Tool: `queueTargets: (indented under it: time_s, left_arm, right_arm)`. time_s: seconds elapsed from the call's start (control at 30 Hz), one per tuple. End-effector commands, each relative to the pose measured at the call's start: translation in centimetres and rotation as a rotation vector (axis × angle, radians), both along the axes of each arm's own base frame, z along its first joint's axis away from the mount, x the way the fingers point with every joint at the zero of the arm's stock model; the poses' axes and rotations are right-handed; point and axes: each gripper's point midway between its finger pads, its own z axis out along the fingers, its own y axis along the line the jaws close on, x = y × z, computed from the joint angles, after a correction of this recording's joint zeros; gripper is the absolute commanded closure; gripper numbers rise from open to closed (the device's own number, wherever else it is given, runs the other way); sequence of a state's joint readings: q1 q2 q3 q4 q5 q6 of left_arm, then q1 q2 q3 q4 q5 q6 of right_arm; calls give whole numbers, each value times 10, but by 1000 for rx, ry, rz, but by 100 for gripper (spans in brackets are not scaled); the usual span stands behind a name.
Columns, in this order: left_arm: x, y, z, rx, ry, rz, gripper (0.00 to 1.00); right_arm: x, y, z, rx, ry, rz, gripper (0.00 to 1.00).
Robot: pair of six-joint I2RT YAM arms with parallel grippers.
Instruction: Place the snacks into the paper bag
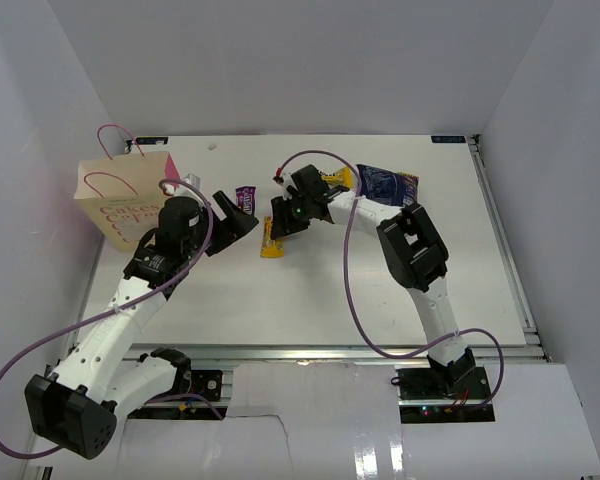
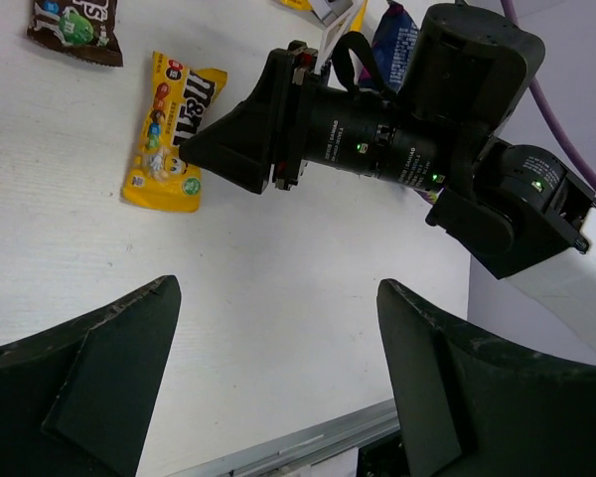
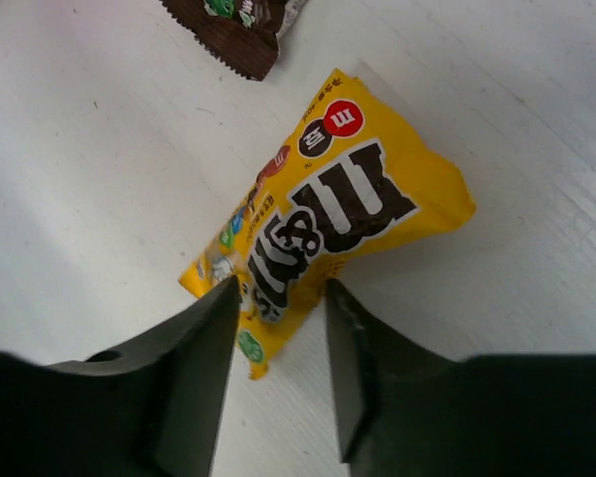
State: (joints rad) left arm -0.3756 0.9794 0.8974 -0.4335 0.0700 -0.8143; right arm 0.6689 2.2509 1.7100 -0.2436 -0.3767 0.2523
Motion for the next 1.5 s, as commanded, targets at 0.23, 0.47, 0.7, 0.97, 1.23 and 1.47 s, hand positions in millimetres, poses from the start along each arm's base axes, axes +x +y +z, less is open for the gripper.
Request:
queueTargets:
  time_s: [0.23, 0.47, 0.7, 0.97, 1.23, 1.47]
  left_arm:
    - [-5, -8, -32, -156, 123, 84, 10]
    - [7, -26, -42, -223, 124, 28, 9]
    - [13, -58, -54, -254, 145, -155, 9]
    - [15, -70, -60, -283, 170, -208, 9]
    - [15, -71, -62, -299, 193, -200, 36]
    - [20, -77, -36, -321, 97, -254, 61]
  right_arm:
    - [-6, -12, 18, 112, 3, 60, 91]
    - [-29, -29, 76, 408, -62, 295, 92]
    - [-79, -34, 114, 635, -13, 529, 92]
    - [-101, -40, 136, 712, -28, 637, 92]
    - [-116, -44, 152, 763, -43, 671, 92]
    - [-120, -42, 159, 767, -41, 673, 91]
